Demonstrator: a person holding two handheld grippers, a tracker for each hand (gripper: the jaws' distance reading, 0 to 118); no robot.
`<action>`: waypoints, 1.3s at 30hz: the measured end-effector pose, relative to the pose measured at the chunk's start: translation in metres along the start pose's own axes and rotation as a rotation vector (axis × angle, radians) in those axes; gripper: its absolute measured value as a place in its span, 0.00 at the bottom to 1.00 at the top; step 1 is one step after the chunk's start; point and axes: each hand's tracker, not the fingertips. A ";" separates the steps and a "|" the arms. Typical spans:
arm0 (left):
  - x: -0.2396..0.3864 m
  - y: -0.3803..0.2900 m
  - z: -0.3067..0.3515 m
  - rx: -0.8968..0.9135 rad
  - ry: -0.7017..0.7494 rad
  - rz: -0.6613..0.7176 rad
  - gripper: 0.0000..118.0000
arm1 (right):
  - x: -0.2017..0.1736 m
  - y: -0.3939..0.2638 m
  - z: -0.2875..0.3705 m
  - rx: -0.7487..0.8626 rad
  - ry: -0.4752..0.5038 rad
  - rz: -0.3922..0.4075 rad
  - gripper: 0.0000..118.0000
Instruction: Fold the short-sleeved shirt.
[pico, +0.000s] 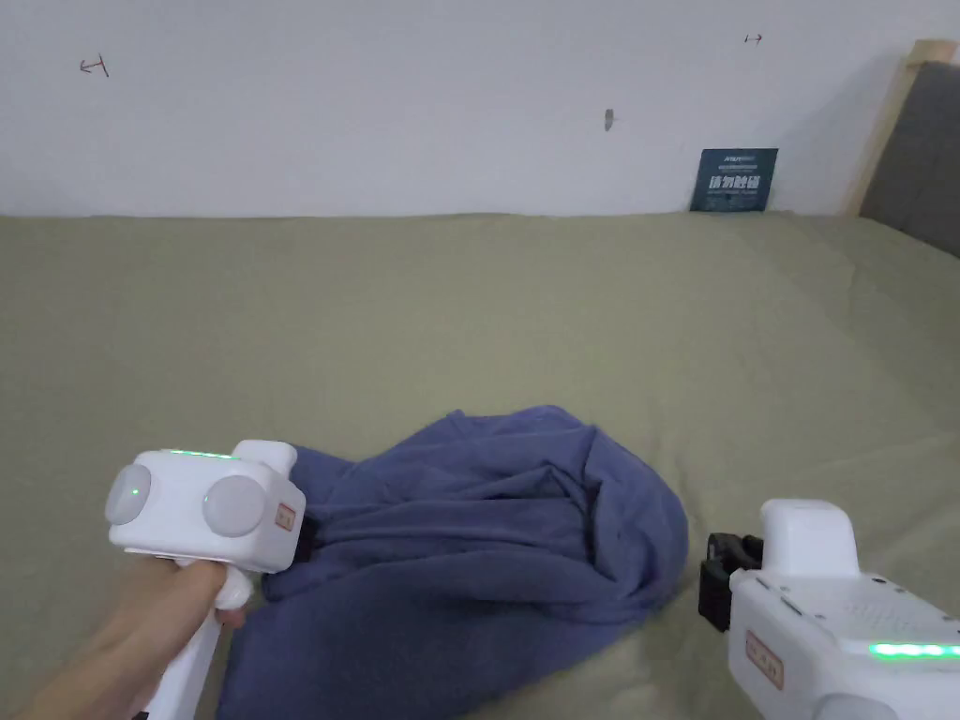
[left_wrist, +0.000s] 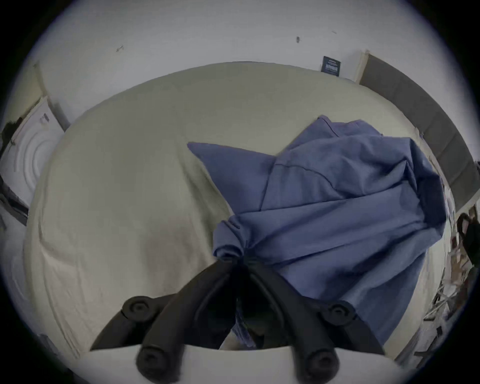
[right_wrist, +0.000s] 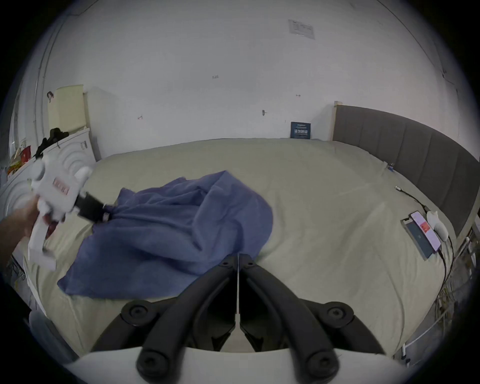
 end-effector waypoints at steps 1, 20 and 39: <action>-0.001 0.000 0.000 -0.001 -0.003 0.002 0.01 | 0.006 0.011 -0.007 -0.005 -0.007 0.005 0.01; -0.024 0.000 -0.035 0.029 -0.040 0.017 0.01 | 0.010 0.062 -0.163 -0.398 0.047 0.130 0.88; -0.064 0.004 0.042 0.136 -0.046 0.155 0.01 | 0.035 0.082 -0.086 -0.261 0.113 0.021 0.05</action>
